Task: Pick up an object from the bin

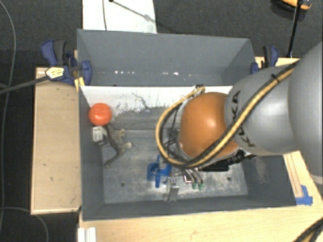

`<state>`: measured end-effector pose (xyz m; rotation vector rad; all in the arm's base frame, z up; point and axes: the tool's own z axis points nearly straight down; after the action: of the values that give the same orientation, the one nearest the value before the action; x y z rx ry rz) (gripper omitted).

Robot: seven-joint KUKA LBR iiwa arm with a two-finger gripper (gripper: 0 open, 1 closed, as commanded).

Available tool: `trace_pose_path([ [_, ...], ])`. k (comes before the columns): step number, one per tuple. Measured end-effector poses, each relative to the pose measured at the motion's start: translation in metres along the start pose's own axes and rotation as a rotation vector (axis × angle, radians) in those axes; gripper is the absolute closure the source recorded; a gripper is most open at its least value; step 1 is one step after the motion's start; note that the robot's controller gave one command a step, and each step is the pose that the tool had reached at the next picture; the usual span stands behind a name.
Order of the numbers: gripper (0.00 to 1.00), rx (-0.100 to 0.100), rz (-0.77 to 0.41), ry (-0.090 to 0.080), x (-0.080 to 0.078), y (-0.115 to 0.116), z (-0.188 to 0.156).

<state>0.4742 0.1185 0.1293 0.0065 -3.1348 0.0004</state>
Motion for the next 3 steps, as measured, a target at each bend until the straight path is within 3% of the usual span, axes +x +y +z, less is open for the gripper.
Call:
trace_pose_path([
  [1, 0.0, -0.001, 0.004, -0.008, -0.002, 0.0, -0.004],
  [2, 0.0, -0.002, -0.067, -0.011, -0.026, -0.001, 0.017],
  [3, 1.0, -0.005, -0.333, -0.006, -0.053, -0.007, 0.051],
])
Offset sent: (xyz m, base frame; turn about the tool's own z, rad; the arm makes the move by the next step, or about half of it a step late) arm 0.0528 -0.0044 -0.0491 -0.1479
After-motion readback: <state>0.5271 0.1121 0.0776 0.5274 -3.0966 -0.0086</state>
